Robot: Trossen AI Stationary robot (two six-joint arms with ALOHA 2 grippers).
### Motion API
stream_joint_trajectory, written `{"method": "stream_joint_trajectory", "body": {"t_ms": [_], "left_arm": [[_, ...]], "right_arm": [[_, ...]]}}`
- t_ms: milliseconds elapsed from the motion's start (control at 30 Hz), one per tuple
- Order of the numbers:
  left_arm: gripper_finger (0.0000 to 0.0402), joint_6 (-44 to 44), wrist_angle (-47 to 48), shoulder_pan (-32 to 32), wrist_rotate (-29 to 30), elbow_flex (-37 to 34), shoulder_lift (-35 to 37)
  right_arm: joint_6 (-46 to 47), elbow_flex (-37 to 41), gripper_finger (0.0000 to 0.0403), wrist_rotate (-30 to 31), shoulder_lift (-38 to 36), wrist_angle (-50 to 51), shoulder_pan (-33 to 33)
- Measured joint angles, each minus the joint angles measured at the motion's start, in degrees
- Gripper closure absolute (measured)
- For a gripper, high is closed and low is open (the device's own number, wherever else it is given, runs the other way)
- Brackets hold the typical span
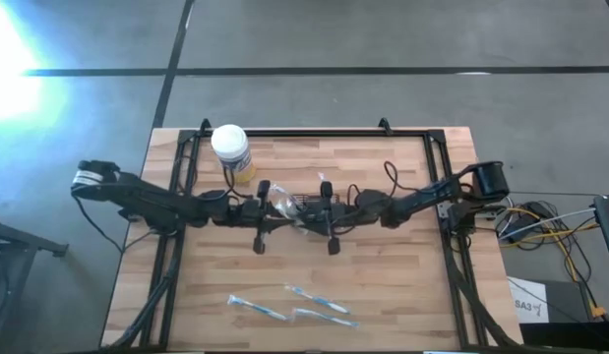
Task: Pick & Place toothbrushing station
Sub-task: Put the green toothbrush into the wire organizer
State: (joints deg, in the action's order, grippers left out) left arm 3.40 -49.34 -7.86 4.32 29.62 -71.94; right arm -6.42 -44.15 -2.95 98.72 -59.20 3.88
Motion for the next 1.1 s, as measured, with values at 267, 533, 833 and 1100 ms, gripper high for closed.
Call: {"method": "stream_joint_trajectory", "body": {"t_ms": [267,533,833,1100], "left_arm": [[0.0379,1.9,10.6,-3.7,9.6,-4.5,14.5],[0.0379,-2.1,12.3,-4.5,13.1,-14.2,29.8],[0.0379,-3.8,18.2,-4.5,17.0,-18.8,38.8],[0.0379,-3.3,21.4,-4.0,21.3,-18.9,37.8]], "right_arm": [[1.4,4.4,0.0231,-0.1,-14.2,15.5,1.2],[2.9,22.2,0.0235,4.2,-33.0,9.0,3.3],[2.4,38.1,0.0309,15.5,-50.5,9.4,5.8],[-1.1,43.6,0.0391,16.7,-59.1,9.8,5.7]]}}
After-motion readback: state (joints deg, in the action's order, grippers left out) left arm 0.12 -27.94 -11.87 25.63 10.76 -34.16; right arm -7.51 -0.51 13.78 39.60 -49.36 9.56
